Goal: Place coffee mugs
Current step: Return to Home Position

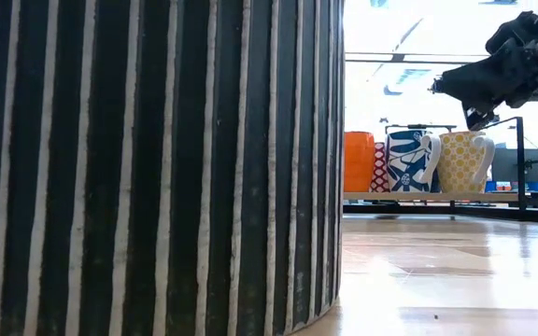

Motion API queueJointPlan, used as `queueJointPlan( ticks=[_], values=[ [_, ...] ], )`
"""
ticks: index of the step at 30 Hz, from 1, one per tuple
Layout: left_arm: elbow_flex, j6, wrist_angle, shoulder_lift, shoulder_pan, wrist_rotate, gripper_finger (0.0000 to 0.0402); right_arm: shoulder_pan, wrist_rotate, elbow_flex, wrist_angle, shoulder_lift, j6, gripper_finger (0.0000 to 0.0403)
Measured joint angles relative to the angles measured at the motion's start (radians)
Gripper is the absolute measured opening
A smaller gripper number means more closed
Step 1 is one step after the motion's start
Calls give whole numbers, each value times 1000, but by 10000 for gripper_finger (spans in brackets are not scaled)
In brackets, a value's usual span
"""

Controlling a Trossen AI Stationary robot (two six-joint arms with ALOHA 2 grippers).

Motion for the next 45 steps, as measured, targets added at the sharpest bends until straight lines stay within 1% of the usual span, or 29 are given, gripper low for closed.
queueJointPlan(
  ticks=[5, 23, 25, 26, 28, 30, 33, 34, 35, 37, 39, 42, 44, 45],
  values=[
    [0, 0, 0, 0, 0, 0, 0, 0, 1, 0, 0, 0, 56, 68],
    [0, 1, 0, 0, 0, 0, 0, 0, 3, 0, 0, 0, 55, 68],
    [0, 36, 0, 0, 0, -17, 0, 0, 3, -1, 0, 0, 55, 68],
    [0, 75, 3, 0, 1, -42, 0, 0, 3, -1, 0, 0, 55, 68],
    [0, 95, 41, -9, 3, -105, 0, 0, 3, -1, 0, 0, 55, 68],
    [0, 76, 121, -20, 10, -245, 0, 0, 3, -1, 0, 0, 55, 68],
    [0, 72, 264, -61, 25, -486, 0, 0, 3, -1, 0, 0, 55, 68],
    [0, 105, 311, -75, 31, -533, 0, 0, 3, -1, 0, 0, 55, 68],
    [0, 152, 358, -90, 37, -553, 0, 0, 3, -1, 0, 0, 55, 68],
    [-7, 258, 462, -133, 54, -545, 1, 0, 3, -1, 0, 0, 55, 68],
    [-51, 381, 617, -194, 76, -490, 1, 0, 3, -1, 0, 0, 55, 68],
    [-175, 570, 883, -307, 123, -298, 1, 0, 3, -1, 0, -1, 55, 68],
    [-271, 648, 1069, -375, 164, -168, 1, 0, 3, -1, 0, 0, 55, 68],
    [-319, 675, 1143, -410, 187, -120, 1, 0, 3, -1, 0, 0, 55, 68]
  ],
)
